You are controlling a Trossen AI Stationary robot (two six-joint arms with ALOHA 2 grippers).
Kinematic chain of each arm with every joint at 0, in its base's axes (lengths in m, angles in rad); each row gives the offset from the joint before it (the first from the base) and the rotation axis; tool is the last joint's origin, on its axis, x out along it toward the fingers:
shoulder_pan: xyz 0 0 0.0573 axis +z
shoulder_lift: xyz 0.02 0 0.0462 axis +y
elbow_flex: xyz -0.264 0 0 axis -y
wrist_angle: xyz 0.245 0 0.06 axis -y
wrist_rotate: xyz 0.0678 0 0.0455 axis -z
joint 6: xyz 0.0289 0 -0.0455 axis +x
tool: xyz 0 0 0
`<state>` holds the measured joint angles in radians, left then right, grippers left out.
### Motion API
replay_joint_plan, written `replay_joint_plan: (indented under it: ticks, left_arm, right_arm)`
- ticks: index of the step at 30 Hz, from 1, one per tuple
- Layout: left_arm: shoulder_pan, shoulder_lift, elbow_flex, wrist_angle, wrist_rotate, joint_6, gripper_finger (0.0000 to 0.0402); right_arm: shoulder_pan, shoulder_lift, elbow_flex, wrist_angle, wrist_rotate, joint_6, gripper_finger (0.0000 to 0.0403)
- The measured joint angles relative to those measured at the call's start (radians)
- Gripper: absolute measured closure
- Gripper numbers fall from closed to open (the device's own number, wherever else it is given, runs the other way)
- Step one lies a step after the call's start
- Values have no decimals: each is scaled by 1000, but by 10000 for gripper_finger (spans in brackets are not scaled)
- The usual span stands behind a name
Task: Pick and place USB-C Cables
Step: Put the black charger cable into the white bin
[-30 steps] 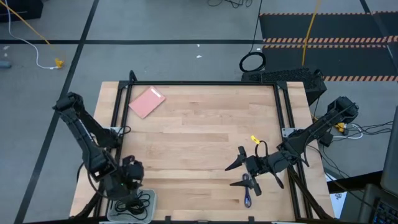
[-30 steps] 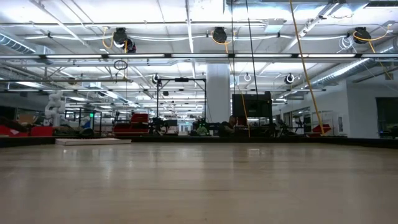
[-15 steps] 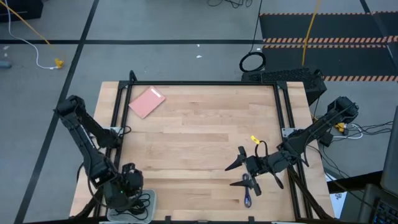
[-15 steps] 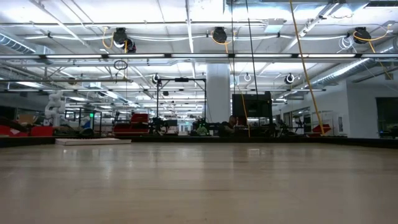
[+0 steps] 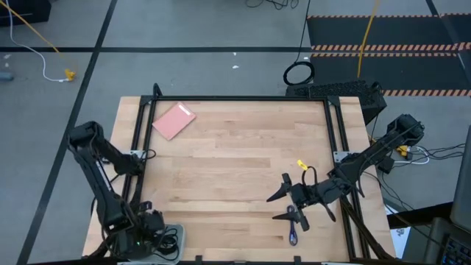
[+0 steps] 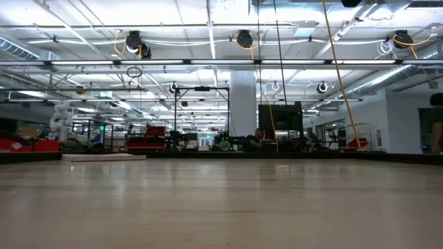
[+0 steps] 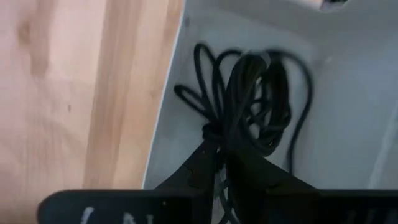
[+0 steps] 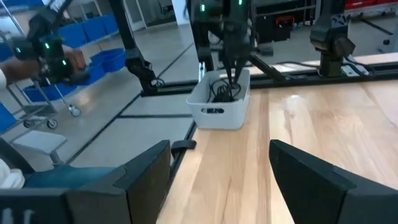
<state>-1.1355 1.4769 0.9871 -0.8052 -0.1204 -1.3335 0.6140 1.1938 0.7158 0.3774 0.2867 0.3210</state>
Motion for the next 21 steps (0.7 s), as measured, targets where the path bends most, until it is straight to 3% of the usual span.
replay_joint_plan:
  ticks: [10,21]
  left_arm:
    - [-8,72,0,41,78,-12,398]
    - [-3,141,-3,38,75,0,370]
  right_arm:
    - [0,0,0,7,0,0,136]
    - [1,0,0,7,-1,0,136]
